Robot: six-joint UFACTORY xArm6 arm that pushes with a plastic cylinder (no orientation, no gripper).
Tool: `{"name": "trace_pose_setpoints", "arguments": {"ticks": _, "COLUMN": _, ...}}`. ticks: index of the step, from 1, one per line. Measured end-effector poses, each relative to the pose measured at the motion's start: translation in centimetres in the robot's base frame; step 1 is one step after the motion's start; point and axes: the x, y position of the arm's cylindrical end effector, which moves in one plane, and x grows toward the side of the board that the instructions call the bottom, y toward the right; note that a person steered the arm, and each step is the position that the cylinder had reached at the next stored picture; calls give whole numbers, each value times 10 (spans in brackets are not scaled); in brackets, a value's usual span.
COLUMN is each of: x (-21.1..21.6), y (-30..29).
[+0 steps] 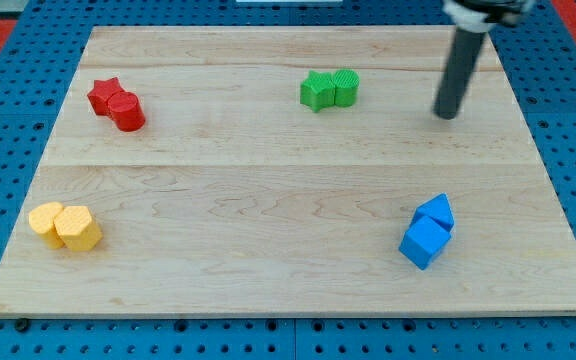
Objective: Move the triangle left beside the green blocks
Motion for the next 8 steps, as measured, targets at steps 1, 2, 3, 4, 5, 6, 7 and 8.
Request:
{"name": "trace_pose_setpoints", "arguments": {"ticks": 1, "x": 10, "y": 72}}
{"name": "trace_pose_setpoints", "arguments": {"ticks": 2, "x": 78, "y": 89}}
{"name": "trace_pose_setpoints", "arguments": {"ticks": 3, "x": 144, "y": 68}}
{"name": "trace_pose_setpoints", "arguments": {"ticks": 4, "x": 169, "y": 22}}
{"name": "trace_pose_setpoints", "arguments": {"ticks": 5, "x": 169, "y": -34}}
{"name": "trace_pose_setpoints", "arguments": {"ticks": 6, "x": 169, "y": -86}}
{"name": "trace_pose_setpoints", "arguments": {"ticks": 7, "x": 165, "y": -125}}
{"name": "trace_pose_setpoints", "arguments": {"ticks": 8, "x": 150, "y": -165}}
